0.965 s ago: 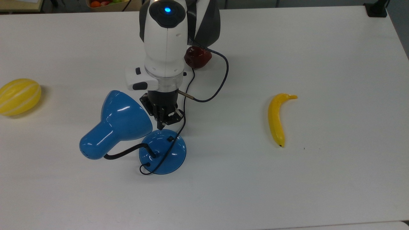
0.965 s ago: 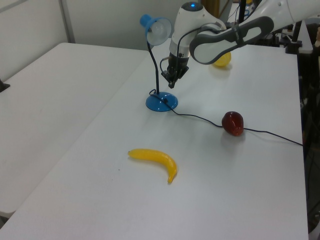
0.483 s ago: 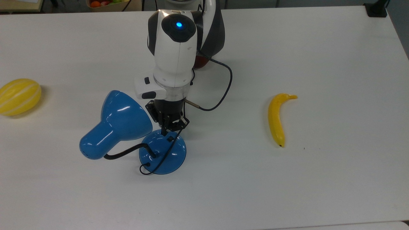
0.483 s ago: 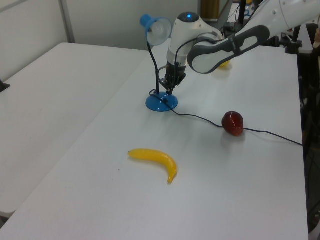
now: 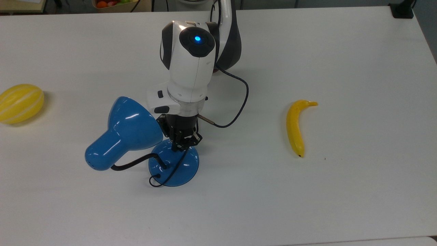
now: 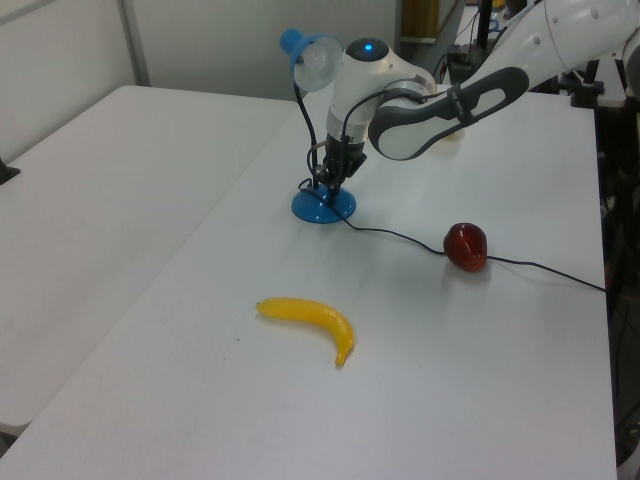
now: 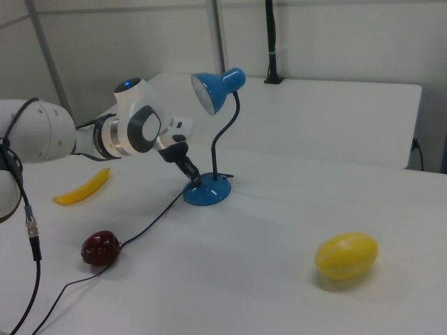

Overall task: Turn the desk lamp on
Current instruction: 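Press down on the switch on the lamp base with the gripper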

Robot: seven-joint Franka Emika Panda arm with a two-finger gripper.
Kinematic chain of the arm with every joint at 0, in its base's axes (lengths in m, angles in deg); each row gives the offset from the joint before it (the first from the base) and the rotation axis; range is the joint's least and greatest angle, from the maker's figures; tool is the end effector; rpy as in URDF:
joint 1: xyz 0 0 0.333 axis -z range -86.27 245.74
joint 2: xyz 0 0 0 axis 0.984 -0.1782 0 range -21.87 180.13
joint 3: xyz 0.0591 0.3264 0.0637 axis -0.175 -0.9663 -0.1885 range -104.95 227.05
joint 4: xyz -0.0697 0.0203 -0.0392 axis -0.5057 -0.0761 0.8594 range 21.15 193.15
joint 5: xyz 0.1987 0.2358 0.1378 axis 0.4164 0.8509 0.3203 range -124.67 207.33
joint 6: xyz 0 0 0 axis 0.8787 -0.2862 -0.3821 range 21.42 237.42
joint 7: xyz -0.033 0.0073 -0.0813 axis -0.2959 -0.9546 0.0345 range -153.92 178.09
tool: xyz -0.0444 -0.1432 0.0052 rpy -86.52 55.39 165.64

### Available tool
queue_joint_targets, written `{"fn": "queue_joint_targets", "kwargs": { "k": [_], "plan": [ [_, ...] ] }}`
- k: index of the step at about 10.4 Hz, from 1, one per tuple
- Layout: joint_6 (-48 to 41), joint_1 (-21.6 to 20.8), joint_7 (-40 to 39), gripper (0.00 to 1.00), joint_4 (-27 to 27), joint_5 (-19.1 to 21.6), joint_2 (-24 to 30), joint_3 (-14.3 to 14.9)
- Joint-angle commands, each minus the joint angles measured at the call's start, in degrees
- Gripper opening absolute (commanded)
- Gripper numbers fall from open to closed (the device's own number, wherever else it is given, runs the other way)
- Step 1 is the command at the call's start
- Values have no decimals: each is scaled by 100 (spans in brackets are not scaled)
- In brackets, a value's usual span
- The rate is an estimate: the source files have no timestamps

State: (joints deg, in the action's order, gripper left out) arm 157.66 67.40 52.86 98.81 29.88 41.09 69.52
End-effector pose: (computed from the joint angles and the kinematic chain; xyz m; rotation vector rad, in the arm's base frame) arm 0.7211 0.0636 0.3420 2.8896 -0.7033 0.5213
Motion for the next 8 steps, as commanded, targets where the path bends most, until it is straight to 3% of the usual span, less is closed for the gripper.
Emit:
{"fn": "queue_joint_targets", "kwargs": {
  "k": [1,8],
  "plan": [
    [73,-50,159,0,-124,-129,-55,15],
    [20,-50,141,0,-71,-103,42,-29]
  ]
}}
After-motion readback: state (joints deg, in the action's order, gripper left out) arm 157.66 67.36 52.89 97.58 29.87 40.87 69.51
